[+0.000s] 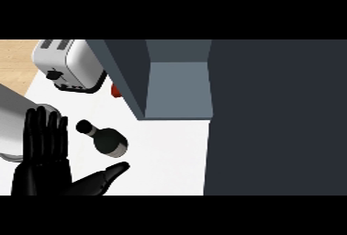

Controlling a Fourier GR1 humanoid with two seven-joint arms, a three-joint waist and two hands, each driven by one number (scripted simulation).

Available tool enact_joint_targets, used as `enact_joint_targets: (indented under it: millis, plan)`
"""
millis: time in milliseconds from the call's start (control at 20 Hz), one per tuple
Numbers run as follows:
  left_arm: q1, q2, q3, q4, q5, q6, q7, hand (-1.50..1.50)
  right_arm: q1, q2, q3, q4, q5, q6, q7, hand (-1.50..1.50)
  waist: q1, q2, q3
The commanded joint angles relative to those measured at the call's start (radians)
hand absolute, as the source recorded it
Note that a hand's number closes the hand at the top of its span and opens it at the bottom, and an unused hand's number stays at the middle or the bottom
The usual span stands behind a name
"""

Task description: Pick up the wine, place it into the cabinet and close the cabinet

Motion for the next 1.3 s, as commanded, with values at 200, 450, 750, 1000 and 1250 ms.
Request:
enact_joint_targets:
  millis: [200,450,750,1000,1250]
  plan:
    - [0.051,-0.08,0.09,0.235,0.119,-0.086,-0.305,-1.5,0.035,0.014,-0.016,-0.167,-0.099,-0.015,0.089,-1.5,-0.004,-0.001,0.001]
    - [0.106,-0.067,0.154,0.261,0.193,-0.179,-0.392,-1.5,-0.009,0.021,0.0,-0.176,-0.066,-0.04,0.119,-1.5,0.004,-0.001,0.001]
    - [0.053,-0.07,0.245,0.405,0.282,-0.273,-0.449,-1.5,-0.069,0.005,-0.007,-0.184,-0.066,-0.066,0.176,-1.5,0.001,0.0,0.001]
    - [0.044,-0.079,0.244,0.445,0.271,-0.287,-0.461,-1.5,-0.03,0.01,-0.013,-0.19,-0.057,-0.045,0.156,-1.5,0.0,0.0,0.002]
    - [-0.024,-0.118,0.244,0.6,0.287,-0.323,-0.574,-1.5,0.0,0.02,-0.011,-0.173,-0.067,-0.023,0.109,-1.5,-0.006,0.0,0.002]
